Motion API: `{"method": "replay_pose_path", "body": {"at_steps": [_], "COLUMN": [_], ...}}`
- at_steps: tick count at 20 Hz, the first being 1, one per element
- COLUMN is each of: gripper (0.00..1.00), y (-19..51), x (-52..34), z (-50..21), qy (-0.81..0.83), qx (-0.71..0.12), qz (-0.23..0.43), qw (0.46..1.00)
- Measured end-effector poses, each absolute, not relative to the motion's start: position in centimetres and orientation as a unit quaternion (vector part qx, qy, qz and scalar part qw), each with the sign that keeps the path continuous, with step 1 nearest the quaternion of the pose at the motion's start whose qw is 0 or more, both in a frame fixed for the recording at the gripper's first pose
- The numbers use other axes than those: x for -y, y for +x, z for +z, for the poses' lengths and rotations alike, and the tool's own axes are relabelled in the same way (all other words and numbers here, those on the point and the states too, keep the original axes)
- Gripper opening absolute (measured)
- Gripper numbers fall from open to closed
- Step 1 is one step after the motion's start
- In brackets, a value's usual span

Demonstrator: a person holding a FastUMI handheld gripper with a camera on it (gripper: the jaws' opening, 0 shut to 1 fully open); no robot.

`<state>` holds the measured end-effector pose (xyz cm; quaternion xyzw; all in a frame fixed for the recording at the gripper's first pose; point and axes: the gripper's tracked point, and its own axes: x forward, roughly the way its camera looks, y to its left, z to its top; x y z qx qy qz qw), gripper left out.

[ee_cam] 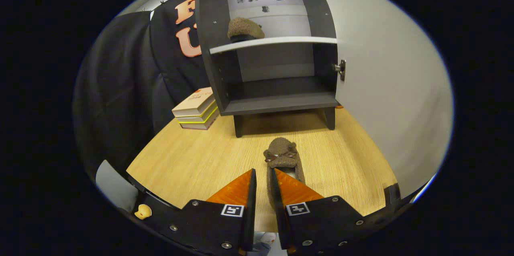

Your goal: Open the shoe cabinet door, grab the shoes and put them into the shoe cabinet, then close the shoe cabinet door.

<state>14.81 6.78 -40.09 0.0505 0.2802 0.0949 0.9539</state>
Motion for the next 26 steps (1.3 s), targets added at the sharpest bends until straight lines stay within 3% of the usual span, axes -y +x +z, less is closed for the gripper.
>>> {"method": "replay_pose_path", "body": {"at_steps": [13,15,16,20,26], "gripper": [0.24,0.19,0.13,0.06,0.04], "y": [20.6,21.3,21.6,21.7,21.1], "x": [-8.6,-8.4,-8.3,-7.9,-5.7], "z": [-50.6,-51.7,-51.7,-51.1,-46.9], "qy": [0.058,0.055,0.061,0.076,0.1], "qx": [-0.35,-0.361,-0.362,-0.358,-0.336], "qz": [0.111,0.097,0.096,0.099,0.087], "qw": [0.928,0.926,0.925,0.926,0.932]}}
